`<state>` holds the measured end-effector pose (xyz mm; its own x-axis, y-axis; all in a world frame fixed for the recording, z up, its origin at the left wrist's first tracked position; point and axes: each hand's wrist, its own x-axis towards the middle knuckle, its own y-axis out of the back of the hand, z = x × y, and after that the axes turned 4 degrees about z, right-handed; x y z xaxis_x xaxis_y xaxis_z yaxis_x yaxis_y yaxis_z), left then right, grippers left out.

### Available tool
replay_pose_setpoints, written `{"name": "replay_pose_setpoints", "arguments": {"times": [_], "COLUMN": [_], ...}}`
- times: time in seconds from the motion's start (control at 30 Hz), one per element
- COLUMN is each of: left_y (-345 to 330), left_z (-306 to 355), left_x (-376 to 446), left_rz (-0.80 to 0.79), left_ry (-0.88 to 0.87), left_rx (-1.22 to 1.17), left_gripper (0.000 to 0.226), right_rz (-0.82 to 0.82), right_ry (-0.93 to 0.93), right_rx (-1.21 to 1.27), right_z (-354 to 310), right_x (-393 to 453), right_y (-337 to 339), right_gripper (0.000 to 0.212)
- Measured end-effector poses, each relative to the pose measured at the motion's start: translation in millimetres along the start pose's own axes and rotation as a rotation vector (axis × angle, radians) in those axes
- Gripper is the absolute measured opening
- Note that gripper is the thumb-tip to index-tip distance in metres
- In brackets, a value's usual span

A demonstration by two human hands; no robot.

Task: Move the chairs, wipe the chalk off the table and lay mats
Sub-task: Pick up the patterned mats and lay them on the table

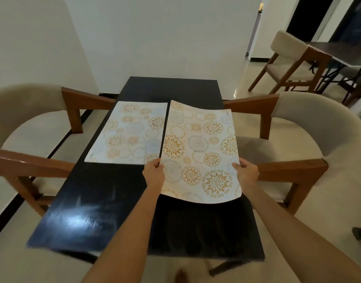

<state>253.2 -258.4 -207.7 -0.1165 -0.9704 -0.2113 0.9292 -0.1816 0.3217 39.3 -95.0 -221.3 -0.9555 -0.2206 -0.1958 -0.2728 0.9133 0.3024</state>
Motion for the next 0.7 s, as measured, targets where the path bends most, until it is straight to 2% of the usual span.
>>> {"name": "replay_pose_setpoints", "arguments": {"times": [0.33,0.7], "left_y": [-73.3,-97.6], "left_z": [11.2,11.6], "left_x": [114.0,141.7], "left_rz": [-0.005,0.053], "left_ry": [0.071,0.127], "left_rx": [0.11,0.26], "left_gripper": [0.031,0.027], "right_rz": [-0.02,0.042], "right_ry": [-0.051,-0.077], "right_rx": [-0.092,-0.308], "right_z": [-15.8,-15.9], "right_x": [104.4,155.3], "right_y": [-66.5,-88.6], "right_gripper": [0.032,0.026]}}
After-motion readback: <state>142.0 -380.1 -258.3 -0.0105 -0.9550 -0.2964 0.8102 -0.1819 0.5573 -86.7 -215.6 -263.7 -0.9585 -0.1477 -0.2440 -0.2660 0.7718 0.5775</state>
